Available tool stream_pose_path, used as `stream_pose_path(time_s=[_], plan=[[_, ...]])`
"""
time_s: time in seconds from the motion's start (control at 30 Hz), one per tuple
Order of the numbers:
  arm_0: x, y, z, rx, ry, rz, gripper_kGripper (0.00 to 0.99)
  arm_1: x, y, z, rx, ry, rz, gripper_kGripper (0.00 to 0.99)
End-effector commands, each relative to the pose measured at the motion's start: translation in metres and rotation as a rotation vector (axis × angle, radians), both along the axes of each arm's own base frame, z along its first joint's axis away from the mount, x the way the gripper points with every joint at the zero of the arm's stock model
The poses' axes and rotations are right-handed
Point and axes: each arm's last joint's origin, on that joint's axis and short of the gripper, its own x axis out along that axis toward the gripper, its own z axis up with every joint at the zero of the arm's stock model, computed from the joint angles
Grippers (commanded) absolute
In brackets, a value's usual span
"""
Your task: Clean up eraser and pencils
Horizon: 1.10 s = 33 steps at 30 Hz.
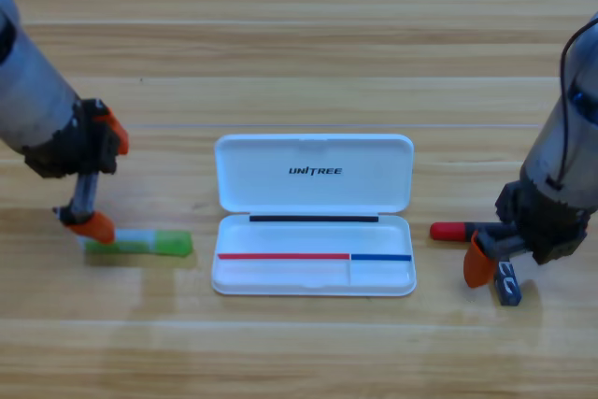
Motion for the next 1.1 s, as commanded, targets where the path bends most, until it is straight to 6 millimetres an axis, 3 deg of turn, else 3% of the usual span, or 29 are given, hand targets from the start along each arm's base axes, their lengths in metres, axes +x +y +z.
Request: stream_pose_path(time_s=[0.03,0.2,0.5,0.6,0.7,0.9,1.0,1.1], plan=[[0.012,-0.001,-0.033,0.016,0.087,0.042,0.986,0.008,-0.005,-0.036,-0.071,0.072,-0.035,0.851],[0.014,-0.003,-0.042,0.012,0.105,0.048,0.985,0.007,-0.007,-0.046,-0.094,0.098,-0.043,0.805],[0.012,-0.002,-0.064,0.017,0.125,0.059,0.956,0.006,-0.006,-0.054,-0.077,0.128,-0.015,0.176],[0.011,-0.001,-0.069,0.014,0.120,0.072,0.965,0.004,-0.008,-0.046,-0.057,0.127,0.024,0.000],[0.012,-0.002,-0.070,0.013,0.121,0.086,0.977,-0.001,-0.009,-0.016,-0.048,0.115,0.112,0.000],[0.013,-0.002,-0.073,0.019,0.126,0.088,0.934,-0.025,0.006,0.063,-0.030,0.026,0.564,0.000],[0.012,-0.002,-0.075,0.029,0.133,0.072,0.848,-0.028,0.018,0.079,-0.040,-0.010,0.778,0.000],[0.012,-0.002,-0.076,0.034,0.135,0.062,0.744,-0.028,0.034,0.078,-0.056,-0.001,0.936,0.000]])
